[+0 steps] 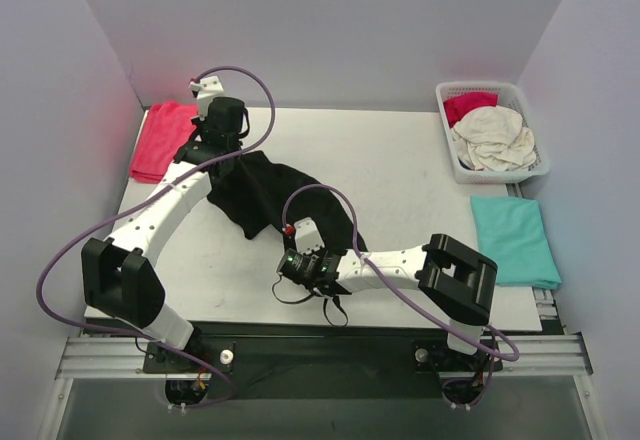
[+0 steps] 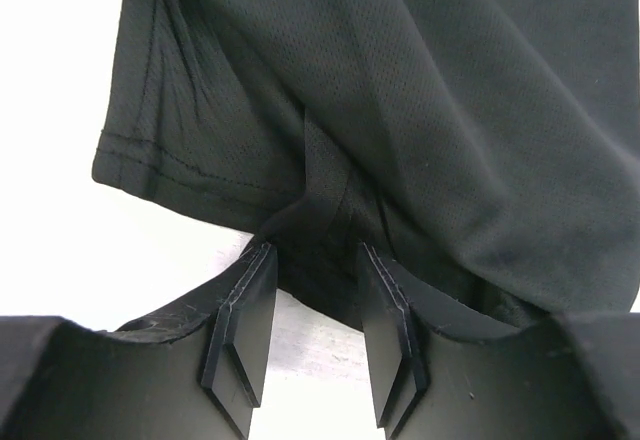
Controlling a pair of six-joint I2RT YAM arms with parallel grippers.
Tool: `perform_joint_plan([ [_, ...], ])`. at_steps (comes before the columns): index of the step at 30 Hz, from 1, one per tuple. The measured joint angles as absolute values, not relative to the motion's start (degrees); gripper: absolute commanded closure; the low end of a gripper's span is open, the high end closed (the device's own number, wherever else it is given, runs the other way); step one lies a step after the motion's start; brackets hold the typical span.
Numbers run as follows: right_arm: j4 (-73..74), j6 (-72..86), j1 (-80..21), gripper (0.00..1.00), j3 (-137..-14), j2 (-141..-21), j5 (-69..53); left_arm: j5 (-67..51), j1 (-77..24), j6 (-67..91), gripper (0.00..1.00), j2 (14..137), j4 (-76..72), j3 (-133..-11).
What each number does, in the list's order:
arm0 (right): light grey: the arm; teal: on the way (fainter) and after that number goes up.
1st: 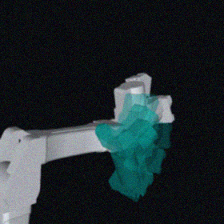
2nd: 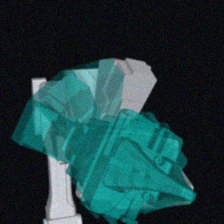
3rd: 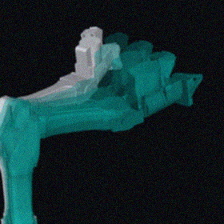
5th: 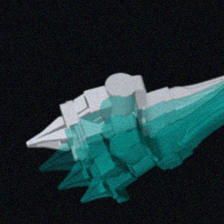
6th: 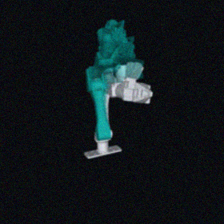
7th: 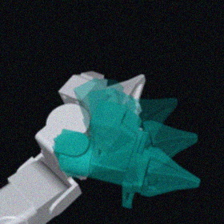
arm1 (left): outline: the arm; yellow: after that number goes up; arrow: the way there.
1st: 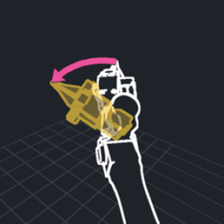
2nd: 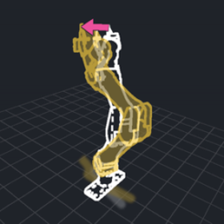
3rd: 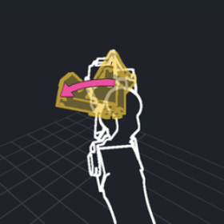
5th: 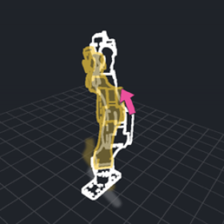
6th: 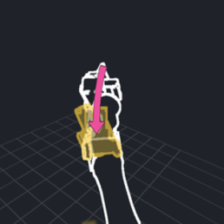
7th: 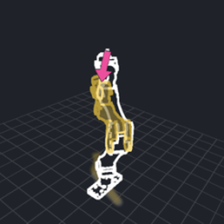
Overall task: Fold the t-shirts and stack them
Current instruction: Flatten out the tshirt
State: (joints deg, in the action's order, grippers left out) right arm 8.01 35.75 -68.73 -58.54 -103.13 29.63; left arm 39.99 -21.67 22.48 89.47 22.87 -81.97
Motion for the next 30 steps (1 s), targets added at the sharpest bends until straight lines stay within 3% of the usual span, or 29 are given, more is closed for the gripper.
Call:
perform_joint_plan([
  [9,6.5,38.3,-69.1,0.69,-57.6,-103.1,29.5,40.0,-21.6,22.5,1.00,89.5,22.9,-82.0],
  [18,4.9,39.5,-69.4,1.00,-57.0,-103.1,29.1,40.0,-21.6,22.9,1.00,89.5,22.9,-82.0],
  [30,12.5,40.5,-70.9,1.00,-56.3,-99.6,31.9,39.9,-21.0,22.9,1.00,89.0,23.6,-82.0],
])
